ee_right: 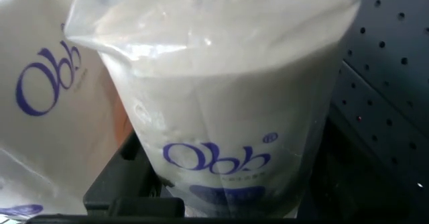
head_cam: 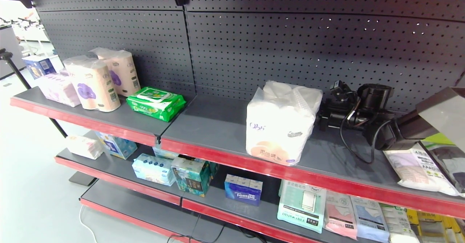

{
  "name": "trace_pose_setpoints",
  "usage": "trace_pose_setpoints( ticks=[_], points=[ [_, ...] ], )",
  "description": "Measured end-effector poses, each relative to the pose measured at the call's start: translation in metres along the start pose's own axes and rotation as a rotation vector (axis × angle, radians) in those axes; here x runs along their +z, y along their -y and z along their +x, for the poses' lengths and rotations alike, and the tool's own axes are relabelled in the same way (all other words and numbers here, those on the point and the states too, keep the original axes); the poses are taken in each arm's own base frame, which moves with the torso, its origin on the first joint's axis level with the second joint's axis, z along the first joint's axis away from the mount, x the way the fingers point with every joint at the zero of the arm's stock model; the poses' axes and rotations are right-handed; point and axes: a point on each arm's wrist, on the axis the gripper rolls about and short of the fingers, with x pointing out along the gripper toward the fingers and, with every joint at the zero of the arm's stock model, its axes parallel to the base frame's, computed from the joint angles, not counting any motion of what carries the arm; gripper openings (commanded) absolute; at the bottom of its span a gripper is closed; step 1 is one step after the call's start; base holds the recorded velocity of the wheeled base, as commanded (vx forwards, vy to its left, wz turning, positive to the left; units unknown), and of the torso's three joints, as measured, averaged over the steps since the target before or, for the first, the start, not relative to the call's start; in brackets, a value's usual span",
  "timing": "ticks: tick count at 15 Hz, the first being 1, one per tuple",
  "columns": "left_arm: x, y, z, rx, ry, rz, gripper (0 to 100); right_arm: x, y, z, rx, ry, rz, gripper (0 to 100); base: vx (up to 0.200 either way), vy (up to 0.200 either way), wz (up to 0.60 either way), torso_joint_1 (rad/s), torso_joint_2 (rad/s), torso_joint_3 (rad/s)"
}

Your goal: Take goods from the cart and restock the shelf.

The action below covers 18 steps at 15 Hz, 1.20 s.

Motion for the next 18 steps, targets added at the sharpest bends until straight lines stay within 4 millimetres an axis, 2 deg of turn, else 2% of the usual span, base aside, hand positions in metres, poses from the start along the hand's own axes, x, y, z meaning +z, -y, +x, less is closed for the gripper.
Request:
trace_pose_setpoints(
  ticks=[9,18],
  points=[
    [0.0,0.0,0.0,0.0,0.0,0.0,100,0.0006,-0.0025,0.0045,0.032,0.007,0.011,0,0.0,0.0,0.0,0.0,0.0,0.0],
    [0.0001,0.0,0.0,0.0,0.001,0.0,100,-0.0041,-0.0025,0.006,0.0,-0.044,0.117,0,0.0,0.0,0.0,0.0,0.0,0.0]
  ],
)
